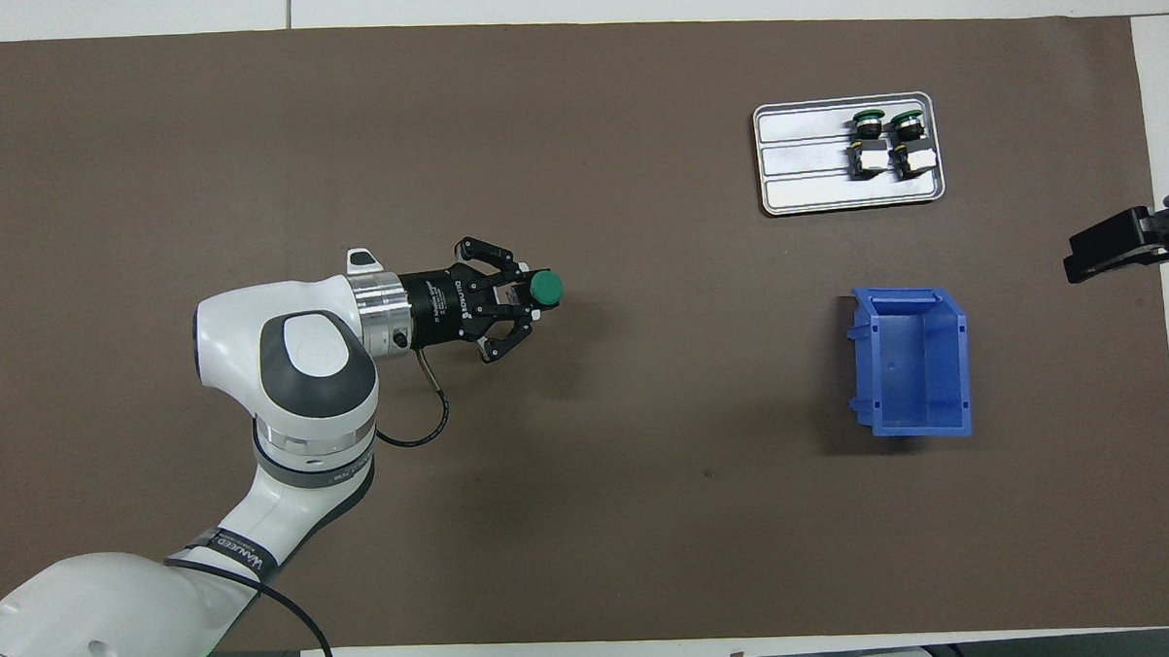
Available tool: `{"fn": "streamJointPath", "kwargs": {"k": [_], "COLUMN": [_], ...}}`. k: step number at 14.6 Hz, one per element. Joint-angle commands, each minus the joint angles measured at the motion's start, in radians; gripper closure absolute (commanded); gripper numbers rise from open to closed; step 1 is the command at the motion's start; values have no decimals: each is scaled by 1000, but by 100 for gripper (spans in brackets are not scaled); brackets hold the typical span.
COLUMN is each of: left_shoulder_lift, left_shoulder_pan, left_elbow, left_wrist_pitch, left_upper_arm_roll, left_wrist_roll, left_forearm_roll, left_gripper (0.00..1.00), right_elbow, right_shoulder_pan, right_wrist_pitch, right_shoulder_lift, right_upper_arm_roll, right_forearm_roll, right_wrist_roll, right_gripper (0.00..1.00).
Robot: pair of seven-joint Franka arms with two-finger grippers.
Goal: Place and press button with both arms
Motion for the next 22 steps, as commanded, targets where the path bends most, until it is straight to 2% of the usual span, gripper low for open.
{"fn": "streamJointPath", "kwargs": {"k": [1,3,5,11,14,22], "left_shoulder_lift": [-31,-31,-48,-31,-14,15], "left_shoulder_pan": [8,12,66,103,86,69], "left_elbow": [-61,-85,-156,-171,-171,-188], "left_wrist_pitch": [-53,-82,-177,-258,-255,-252], "left_upper_arm_roll": [2,2,2,3,2,2], "left_wrist_roll": [72,133,265,304,356,448], "left_forearm_roll": [-69,-139,-213,-250,-336,-376], "left_gripper": [90,90,90,91,92,92], "right_elbow": [-16,-14,-16,-16,-16,-14], "right_shoulder_pan": [2,2,2,2,2,2], "right_wrist_pitch": [-6,-4,-4,-4,-4,-6], "right_shoulder_lift": [-15,-15,-15,-15,-15,-15], "right_upper_arm_roll": [-4,-4,-4,-4,-4,-4], "right_forearm_roll": [4,4,4,4,4,4], "right_wrist_roll": [-15,-15,-15,-14,-15,-15], "right_gripper": [1,1,1,1,1,1]}}
